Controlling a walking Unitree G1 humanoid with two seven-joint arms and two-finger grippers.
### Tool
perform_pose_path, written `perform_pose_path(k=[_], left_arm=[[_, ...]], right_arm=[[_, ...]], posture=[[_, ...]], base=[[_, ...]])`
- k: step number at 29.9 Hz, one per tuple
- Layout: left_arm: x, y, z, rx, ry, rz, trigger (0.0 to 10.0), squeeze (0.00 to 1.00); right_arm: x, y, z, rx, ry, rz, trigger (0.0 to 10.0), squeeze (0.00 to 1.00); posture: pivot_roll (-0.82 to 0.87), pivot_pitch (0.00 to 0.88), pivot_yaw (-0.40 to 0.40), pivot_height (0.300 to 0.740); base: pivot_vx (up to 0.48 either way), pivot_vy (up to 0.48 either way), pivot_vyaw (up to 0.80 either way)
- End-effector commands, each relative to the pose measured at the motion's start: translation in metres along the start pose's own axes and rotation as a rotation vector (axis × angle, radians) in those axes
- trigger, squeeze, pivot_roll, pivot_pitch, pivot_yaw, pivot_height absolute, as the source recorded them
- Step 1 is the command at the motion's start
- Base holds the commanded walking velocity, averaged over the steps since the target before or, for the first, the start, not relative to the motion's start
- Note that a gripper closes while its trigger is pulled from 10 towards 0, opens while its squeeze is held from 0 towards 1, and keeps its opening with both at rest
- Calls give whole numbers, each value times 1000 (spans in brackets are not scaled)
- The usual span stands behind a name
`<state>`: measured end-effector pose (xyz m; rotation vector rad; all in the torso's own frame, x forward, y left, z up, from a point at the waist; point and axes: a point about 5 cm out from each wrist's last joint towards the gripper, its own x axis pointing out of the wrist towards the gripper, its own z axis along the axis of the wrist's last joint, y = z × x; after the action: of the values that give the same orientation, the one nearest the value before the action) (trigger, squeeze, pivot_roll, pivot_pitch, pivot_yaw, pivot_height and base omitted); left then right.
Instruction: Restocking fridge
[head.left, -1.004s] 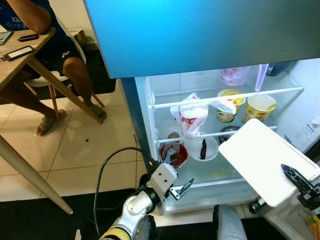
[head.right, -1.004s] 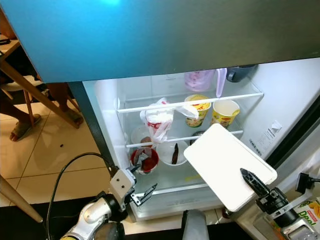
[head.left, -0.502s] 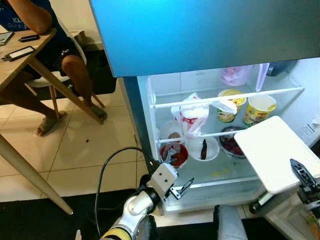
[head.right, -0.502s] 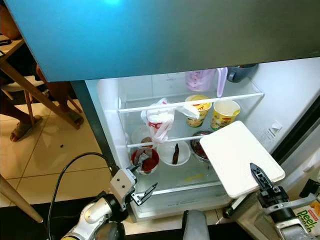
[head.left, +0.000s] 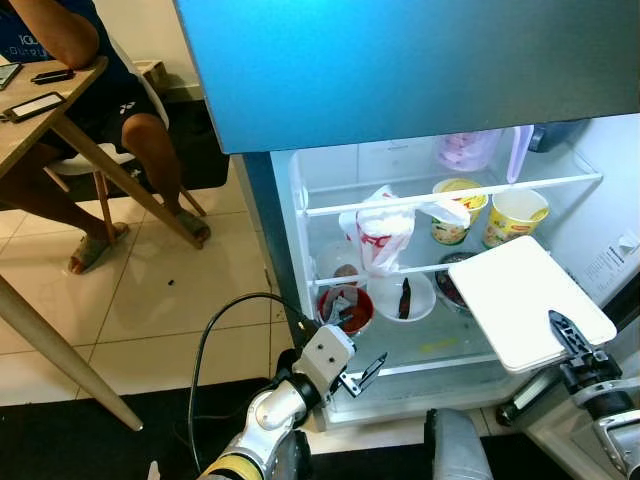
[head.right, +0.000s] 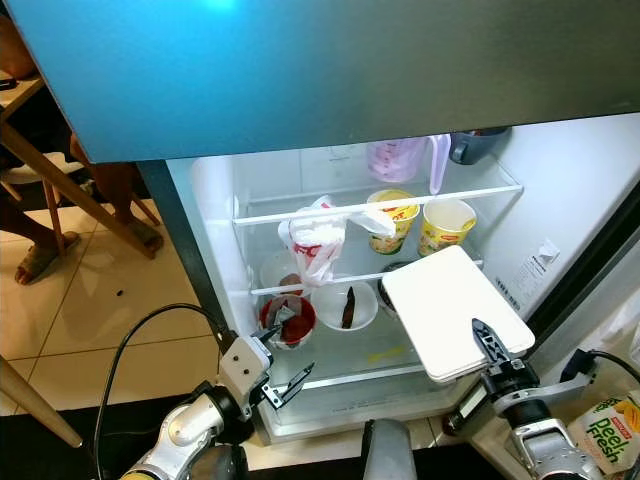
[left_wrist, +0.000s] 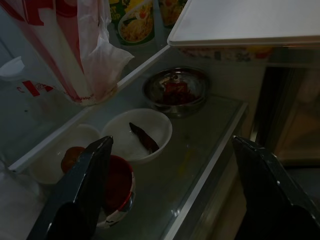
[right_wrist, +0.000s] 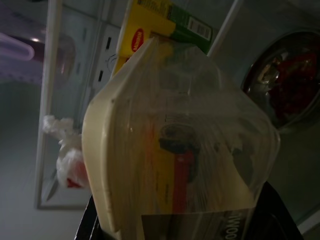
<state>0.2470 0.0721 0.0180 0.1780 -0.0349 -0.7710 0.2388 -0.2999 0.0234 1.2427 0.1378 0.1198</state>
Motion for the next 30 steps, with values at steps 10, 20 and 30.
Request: perform_pose_path(k=[10,20,30], left_arm=[[2,-3,1,0,-8,-14,10000,0],[2,-1,2,8,-10,-20,10000,0],[2,-2,2,11,-10,-25,10000,0]], right_arm=[[21,9,9,17,-137,-25,10000,0],[35,11,-13,72,-103,-30,10000,0],[54,17,-29,99,-94,-69,10000,0]], posture=[[-139,0,4,585],[-137,0,5,585],[-129,0,4,585]], base=[[0,0,0],[0,0,0],[0,0,0]])
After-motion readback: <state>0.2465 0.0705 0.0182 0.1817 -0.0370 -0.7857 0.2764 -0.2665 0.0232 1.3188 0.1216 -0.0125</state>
